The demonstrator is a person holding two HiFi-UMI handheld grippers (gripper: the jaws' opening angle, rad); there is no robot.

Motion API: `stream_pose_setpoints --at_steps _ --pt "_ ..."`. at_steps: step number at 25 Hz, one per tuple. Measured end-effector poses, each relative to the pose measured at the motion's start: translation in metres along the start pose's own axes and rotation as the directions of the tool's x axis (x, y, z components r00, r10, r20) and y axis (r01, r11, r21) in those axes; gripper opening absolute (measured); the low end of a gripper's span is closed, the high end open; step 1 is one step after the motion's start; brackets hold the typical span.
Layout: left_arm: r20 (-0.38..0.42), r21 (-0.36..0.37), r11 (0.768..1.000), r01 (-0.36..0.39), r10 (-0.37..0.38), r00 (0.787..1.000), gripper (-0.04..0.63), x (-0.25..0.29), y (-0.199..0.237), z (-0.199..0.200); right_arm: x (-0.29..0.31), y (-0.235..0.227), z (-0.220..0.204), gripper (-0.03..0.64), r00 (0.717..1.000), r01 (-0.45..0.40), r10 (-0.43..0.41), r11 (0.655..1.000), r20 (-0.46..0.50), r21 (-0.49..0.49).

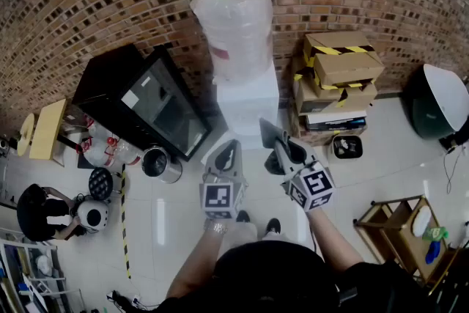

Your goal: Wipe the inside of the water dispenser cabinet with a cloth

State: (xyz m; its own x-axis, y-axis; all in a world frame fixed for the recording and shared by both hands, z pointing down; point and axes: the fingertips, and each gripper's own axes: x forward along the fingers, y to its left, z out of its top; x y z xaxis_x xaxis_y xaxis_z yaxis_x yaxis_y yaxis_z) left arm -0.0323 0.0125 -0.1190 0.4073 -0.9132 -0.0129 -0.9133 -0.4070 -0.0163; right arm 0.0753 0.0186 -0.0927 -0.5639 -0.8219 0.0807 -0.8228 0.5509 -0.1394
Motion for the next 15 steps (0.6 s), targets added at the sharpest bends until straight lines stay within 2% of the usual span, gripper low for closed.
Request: stream_pose_setpoints --at_steps 5,10,15 --pt "0.000 -0.013 1.000 0.006 -0.006 1.000 0.011 0.018 0.022 -0.009 0.026 -0.006 -0.006 0.021 1.000 -0.001 0.000 0.999 -0.018 -0.035" --pt "0.007 -0.027 0.999 0.042 -0.042 0.999 0.011 0.040 0.051 -0.012 0.062 -0.010 -0.007 0.021 0.999 0.040 -0.042 0.998 -0.029 -0.057" --pt "0.034 -0.015 0.997 0.071 -0.071 0.997 0.011 0.058 0.086 -0.004 0.106 0.007 0.002 0.021 0.998 0.047 -0.049 0.996 -0.030 -0.072"
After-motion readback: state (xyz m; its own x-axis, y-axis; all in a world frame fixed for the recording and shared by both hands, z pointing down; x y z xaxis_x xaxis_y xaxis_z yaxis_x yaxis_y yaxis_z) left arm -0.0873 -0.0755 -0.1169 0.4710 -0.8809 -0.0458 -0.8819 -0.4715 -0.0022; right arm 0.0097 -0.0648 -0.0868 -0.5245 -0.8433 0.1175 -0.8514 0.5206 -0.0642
